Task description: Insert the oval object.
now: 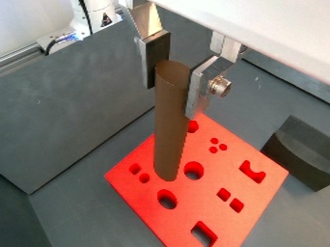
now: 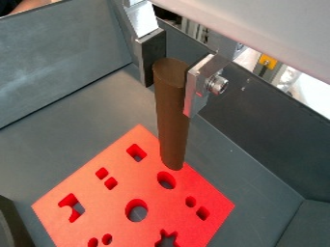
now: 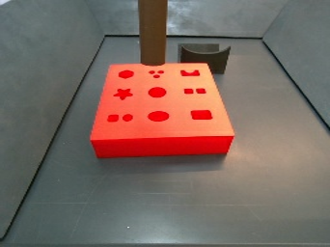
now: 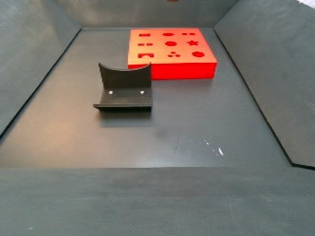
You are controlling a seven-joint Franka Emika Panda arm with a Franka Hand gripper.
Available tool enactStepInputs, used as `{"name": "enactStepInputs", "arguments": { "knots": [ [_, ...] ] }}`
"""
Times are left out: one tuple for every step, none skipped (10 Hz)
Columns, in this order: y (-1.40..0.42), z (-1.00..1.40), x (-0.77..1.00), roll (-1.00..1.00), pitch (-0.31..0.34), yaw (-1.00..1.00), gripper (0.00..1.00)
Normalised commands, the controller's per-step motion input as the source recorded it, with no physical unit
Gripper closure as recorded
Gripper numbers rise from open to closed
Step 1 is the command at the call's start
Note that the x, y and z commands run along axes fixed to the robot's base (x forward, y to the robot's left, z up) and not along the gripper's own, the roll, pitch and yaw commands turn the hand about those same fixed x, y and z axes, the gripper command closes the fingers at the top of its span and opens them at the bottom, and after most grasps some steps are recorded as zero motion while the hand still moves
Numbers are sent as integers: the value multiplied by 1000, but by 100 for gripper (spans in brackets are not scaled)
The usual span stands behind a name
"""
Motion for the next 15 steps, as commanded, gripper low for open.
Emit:
{"name": "enactStepInputs", "arguments": {
  "knots": [
    [0, 0, 0, 23, 0, 0, 100],
    [0, 0, 0, 21, 0, 0, 100],
    [0, 0, 0, 21, 0, 0, 100],
    [0, 0, 0, -6, 0, 0, 100],
    [-49, -117, -11, 236, 0, 46, 100],
    [-251, 0, 6, 500, 83, 86, 100],
    [-257, 0, 0, 500, 86, 109, 100],
    [-294, -40, 0, 500, 66, 129, 100],
    [-229, -97, 0, 500, 56, 123, 100],
    [-23, 0, 0, 83, 0, 0, 100],
    [0, -9, 37, 4, 0, -54, 100],
    [-114, -386, 234, 203, 0, -46, 100],
    [-120, -546, 334, 207, -17, -9, 100],
    [-157, -551, 369, 264, -10, -149, 100],
    [-80, -503, 257, 166, 0, -434, 100]
  ]
}}
